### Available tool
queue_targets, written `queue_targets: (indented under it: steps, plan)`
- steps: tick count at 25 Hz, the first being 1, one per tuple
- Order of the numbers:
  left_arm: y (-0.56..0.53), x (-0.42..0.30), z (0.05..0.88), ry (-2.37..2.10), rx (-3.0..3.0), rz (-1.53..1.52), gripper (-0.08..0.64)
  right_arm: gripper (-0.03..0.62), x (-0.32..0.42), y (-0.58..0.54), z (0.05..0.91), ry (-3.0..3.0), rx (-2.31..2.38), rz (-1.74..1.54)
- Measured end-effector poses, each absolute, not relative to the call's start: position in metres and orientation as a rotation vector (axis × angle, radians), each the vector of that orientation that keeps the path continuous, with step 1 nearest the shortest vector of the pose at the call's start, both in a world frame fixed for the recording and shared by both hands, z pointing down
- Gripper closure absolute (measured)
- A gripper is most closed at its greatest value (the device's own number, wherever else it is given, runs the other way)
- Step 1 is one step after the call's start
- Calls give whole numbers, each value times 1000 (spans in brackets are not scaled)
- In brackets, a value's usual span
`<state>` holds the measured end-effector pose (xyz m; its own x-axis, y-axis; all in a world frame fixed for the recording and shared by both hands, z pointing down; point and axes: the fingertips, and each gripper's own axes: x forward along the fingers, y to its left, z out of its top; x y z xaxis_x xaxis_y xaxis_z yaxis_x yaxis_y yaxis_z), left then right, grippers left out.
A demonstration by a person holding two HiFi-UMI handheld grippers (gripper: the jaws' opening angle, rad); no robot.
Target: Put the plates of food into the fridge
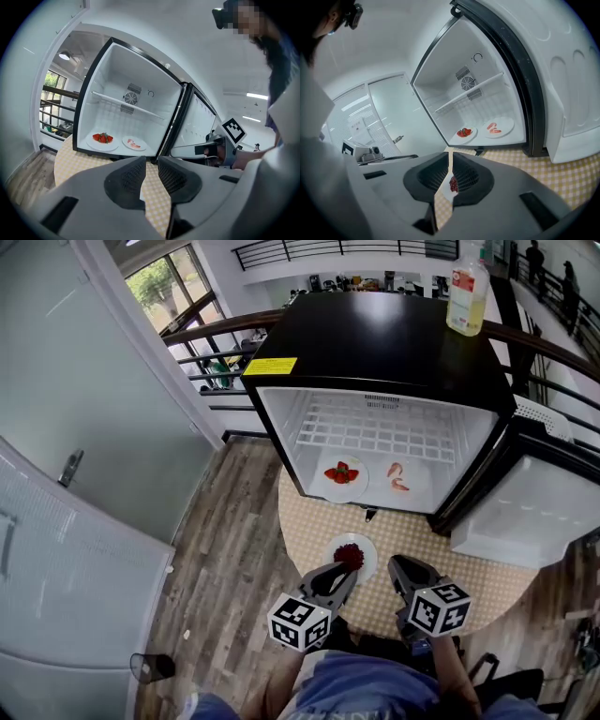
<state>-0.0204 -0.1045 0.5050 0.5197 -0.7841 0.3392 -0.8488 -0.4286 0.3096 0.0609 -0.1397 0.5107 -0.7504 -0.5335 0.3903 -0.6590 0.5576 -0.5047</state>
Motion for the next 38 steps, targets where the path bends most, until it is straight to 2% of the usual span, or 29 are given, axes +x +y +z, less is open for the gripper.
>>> queue_targets:
  steps: [14, 27, 33, 38]
  plan:
    - [-46, -5, 506, -1453, 2229, 238, 468, 553, 66, -96, 520, -2651, 836, 955]
    - [-47, -1, 493, -1345, 2330, 261, 470, 554, 67, -90, 518, -2637, 972, 1007]
    - [-25, -27, 490, -1370, 2339, 288, 526, 554, 46, -72, 514, -2626, 999, 1000]
    - [-15, -42, 487, -1370, 2346, 251, 532, 553, 35, -60, 510, -2620, 1018, 972]
